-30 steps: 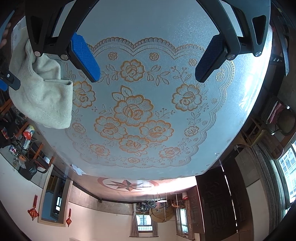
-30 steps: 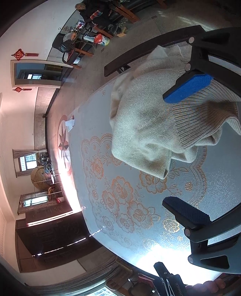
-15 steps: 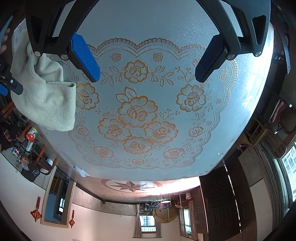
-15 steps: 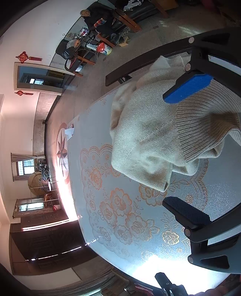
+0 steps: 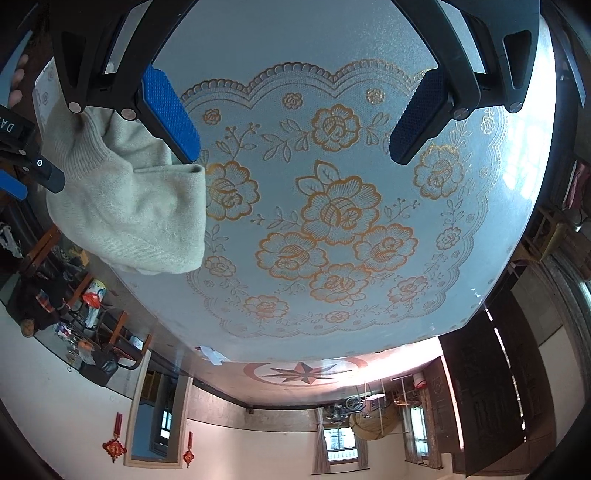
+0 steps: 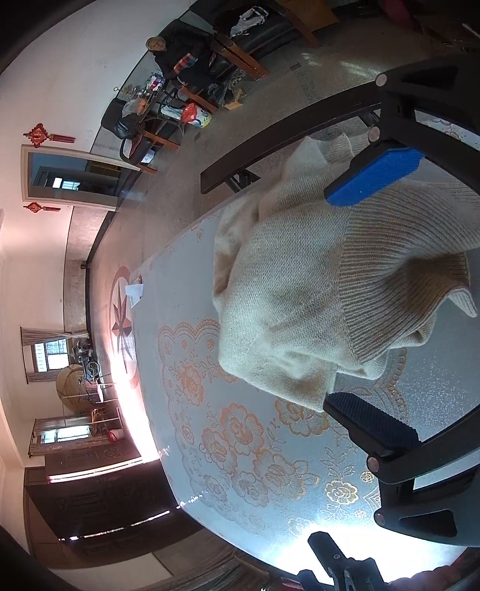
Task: Fold clothes
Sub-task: 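Move both grippers toward the bunched cream knit sweater at the table edge, then grasp the sweater with the right gripper and lift it, shaking it out over the table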
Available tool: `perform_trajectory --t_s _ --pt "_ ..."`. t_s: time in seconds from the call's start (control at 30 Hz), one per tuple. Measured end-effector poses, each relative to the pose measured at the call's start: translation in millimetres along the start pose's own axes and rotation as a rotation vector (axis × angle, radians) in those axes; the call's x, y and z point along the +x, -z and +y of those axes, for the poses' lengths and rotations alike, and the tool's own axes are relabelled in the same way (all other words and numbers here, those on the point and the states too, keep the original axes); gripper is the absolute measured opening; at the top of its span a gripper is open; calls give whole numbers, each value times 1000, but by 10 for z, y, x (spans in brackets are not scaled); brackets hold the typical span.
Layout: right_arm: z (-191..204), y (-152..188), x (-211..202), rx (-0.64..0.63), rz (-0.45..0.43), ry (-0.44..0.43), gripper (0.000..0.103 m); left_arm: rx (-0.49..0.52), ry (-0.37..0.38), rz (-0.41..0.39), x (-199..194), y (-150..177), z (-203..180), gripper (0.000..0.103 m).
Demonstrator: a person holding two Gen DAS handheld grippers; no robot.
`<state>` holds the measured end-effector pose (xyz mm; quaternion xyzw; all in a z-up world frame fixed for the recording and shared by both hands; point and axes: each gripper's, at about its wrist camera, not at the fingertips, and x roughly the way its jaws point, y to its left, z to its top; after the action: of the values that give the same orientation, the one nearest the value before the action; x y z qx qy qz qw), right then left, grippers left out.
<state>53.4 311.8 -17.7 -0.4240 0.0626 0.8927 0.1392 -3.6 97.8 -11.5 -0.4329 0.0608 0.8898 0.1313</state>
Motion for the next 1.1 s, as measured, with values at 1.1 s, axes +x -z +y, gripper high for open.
perform_trajectory --t_s 1.1 --pt "-516 32 829 -62 150 -49 103 85 17 53 206 76 -735 103"
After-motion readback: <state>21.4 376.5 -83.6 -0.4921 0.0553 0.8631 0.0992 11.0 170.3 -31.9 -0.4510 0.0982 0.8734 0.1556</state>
